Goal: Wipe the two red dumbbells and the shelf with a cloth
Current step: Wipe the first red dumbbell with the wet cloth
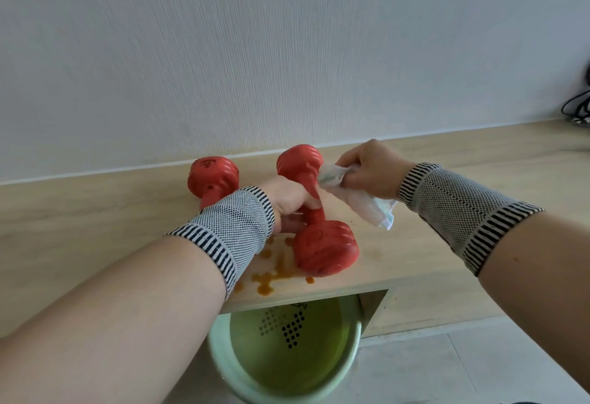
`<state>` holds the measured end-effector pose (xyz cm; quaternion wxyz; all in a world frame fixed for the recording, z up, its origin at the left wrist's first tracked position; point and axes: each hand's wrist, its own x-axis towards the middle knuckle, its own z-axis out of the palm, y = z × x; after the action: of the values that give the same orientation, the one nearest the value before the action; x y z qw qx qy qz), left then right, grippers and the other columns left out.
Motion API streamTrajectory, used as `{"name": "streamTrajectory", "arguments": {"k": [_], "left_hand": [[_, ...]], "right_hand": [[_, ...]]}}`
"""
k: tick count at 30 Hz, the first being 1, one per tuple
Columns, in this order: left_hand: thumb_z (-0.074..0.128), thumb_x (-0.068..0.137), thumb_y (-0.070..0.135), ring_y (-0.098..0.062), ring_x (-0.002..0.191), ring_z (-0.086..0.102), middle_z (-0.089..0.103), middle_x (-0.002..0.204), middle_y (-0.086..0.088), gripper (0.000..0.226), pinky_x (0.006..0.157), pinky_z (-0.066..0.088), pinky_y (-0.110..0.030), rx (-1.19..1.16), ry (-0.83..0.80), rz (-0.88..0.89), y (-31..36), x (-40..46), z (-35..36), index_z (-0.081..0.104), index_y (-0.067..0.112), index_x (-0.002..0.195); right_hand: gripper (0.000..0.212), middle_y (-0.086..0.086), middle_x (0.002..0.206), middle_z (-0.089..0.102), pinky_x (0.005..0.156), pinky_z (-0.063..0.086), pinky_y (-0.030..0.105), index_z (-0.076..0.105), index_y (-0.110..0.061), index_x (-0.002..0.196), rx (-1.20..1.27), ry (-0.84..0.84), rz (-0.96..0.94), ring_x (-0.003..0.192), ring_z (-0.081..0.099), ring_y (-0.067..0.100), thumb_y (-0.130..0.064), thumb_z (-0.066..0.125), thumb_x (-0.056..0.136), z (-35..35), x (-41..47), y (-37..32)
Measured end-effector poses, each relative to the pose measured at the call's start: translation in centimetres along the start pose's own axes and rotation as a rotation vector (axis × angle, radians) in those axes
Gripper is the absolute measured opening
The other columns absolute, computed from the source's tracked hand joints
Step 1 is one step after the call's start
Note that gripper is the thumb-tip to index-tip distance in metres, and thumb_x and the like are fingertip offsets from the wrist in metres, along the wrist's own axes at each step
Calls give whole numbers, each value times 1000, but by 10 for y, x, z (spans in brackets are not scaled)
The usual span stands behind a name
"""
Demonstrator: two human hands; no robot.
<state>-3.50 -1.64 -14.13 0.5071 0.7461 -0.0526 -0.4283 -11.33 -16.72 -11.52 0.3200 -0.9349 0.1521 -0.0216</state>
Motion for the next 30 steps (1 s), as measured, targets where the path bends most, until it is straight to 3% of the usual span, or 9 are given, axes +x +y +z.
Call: {"name": "streamTrajectory", "arguments": {"k": [3, 6, 10, 12, 17, 19, 25, 28, 30], "left_hand": [[49, 91, -9, -20, 59, 61, 61, 72, -11, 15, 53, 56, -30, -53, -33, -16, 3, -2, 2, 58, 3, 88], [39, 91, -9, -20, 49, 58, 60, 52, -9, 26, 50, 53, -28, -102, -56, -53, 7, -7, -4, 56, 2, 75], [35, 86, -2, -25, 55, 57, 57, 68, -13, 24, 49, 54, -31, -172, -21, -97, 11, -13, -10, 55, 2, 73], [36, 87, 4, -25, 55, 57, 58, 70, -13, 20, 50, 53, -32, -192, 8, -96, 10, -14, -11, 55, 2, 79], [43, 96, 18, -27, 65, 60, 59, 81, -14, 22, 56, 55, -37, -182, -3, -75, 8, -13, -12, 57, 2, 102], [50, 96, 20, -26, 67, 61, 58, 83, -12, 19, 55, 55, -35, -146, -14, -63, 8, -14, -11, 56, 4, 103], [42, 97, 0, -23, 64, 62, 61, 83, -12, 21, 46, 56, -30, -83, -23, -67, 3, -8, -17, 56, 3, 112], [43, 97, 1, -23, 65, 61, 62, 84, -12, 15, 51, 56, -31, -96, -27, -60, 3, -10, -14, 58, 3, 102], [44, 98, 3, -21, 63, 61, 61, 82, -10, 13, 51, 55, -31, -88, -19, -52, 2, -9, -11, 57, 4, 95]], "right_hand": [[15, -3, 82, 71, 70, 49, 23, 72, -32, 84, 16, -73, -41, 77, 62, 8, -20, 67, 78, 0, -7, 0], [24, -5, 88, 73, 78, 51, 22, 74, -32, 90, 10, -222, -93, 82, 63, 7, -14, 65, 77, 4, -15, -8], [28, -4, 91, 72, 82, 52, 27, 72, -39, 82, 1, -272, -129, 88, 65, 11, -12, 65, 75, 9, -15, -18], [23, -1, 91, 72, 81, 53, 28, 74, -32, 85, -23, -217, -122, 89, 64, 14, -14, 64, 76, 15, -6, -23], [17, -6, 74, 63, 58, 42, 18, 75, -25, 94, -107, -15, -41, 74, 57, 11, -23, 67, 79, 24, 18, -28], [17, -4, 76, 64, 58, 41, 19, 75, -23, 95, -117, 4, -36, 74, 57, 12, -23, 67, 80, 25, 20, -28], [10, -3, 80, 68, 72, 51, 25, 75, -30, 86, -12, -133, -52, 78, 60, 11, -27, 69, 79, 19, 5, -25], [26, -11, 76, 69, 71, 50, 22, 69, -42, 73, -65, -247, -68, 76, 61, 5, -17, 65, 79, 8, -8, -23], [25, -12, 73, 67, 67, 48, 20, 68, -39, 73, -90, -233, -59, 73, 60, 5, -15, 63, 80, 0, -18, -19]]}}
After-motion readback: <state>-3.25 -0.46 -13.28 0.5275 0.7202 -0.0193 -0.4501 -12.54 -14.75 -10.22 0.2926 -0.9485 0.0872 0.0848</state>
